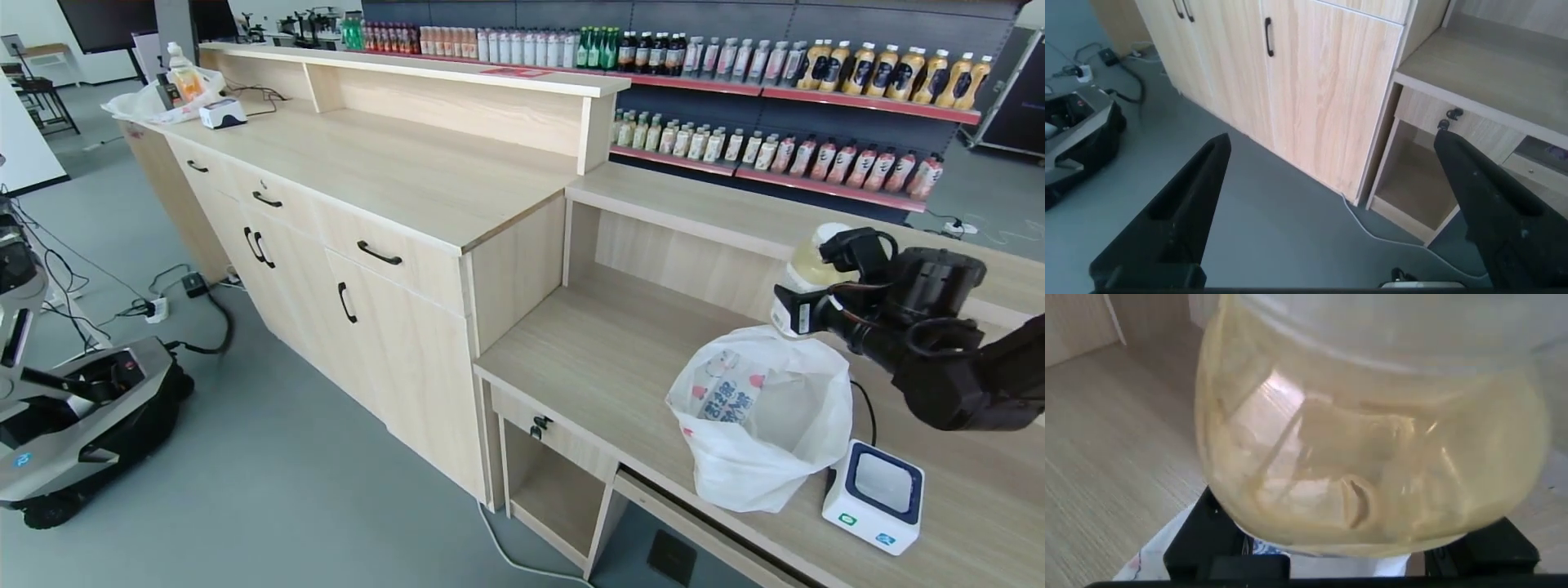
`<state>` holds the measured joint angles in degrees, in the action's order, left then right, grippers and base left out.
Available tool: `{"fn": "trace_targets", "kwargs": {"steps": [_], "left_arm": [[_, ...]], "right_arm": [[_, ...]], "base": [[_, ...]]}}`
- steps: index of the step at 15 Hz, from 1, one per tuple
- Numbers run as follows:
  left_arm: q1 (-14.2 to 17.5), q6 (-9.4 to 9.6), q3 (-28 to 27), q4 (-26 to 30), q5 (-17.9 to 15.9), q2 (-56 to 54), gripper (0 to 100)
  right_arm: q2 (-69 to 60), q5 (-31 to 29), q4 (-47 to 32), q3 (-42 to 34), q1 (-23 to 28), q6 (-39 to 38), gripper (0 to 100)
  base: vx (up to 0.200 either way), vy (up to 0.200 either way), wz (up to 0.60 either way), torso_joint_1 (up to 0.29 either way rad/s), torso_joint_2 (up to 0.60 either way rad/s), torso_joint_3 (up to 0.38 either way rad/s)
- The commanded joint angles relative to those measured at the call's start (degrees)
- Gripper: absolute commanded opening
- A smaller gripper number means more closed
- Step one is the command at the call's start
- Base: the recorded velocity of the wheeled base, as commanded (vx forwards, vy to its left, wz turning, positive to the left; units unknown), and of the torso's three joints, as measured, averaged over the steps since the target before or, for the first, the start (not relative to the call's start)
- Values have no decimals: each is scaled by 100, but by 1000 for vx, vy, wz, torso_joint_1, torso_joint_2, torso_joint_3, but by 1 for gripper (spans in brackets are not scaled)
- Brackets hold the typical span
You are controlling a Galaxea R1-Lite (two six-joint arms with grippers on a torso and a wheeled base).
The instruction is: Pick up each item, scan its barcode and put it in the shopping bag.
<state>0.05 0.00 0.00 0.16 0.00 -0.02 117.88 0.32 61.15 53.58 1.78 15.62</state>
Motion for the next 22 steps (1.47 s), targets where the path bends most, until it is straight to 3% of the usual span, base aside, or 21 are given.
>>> {"fn": "trace_targets", "kwargs": {"steps": [1, 6, 14, 22], "left_arm": [[-5, 0, 0, 2, 0, 2, 100], [-5, 0, 0, 2, 0, 2, 100], [-5, 0, 0, 2, 0, 2, 100], [-5, 0, 0, 2, 0, 2, 100]], "right_arm": [[1140, 30, -419, 874, -64, -358, 0], [1879, 39, -490, 1515, -73, -384, 0], [2459, 39, -428, 1656, -73, -366, 0], [2889, 30, 196, 1313, -81, -366, 0]], "base": [[0, 0, 0, 0, 0, 0], [0, 0, 0, 0, 0, 0], [0, 0, 0, 0, 0, 0], [0, 0, 0, 0, 0, 0]]}}
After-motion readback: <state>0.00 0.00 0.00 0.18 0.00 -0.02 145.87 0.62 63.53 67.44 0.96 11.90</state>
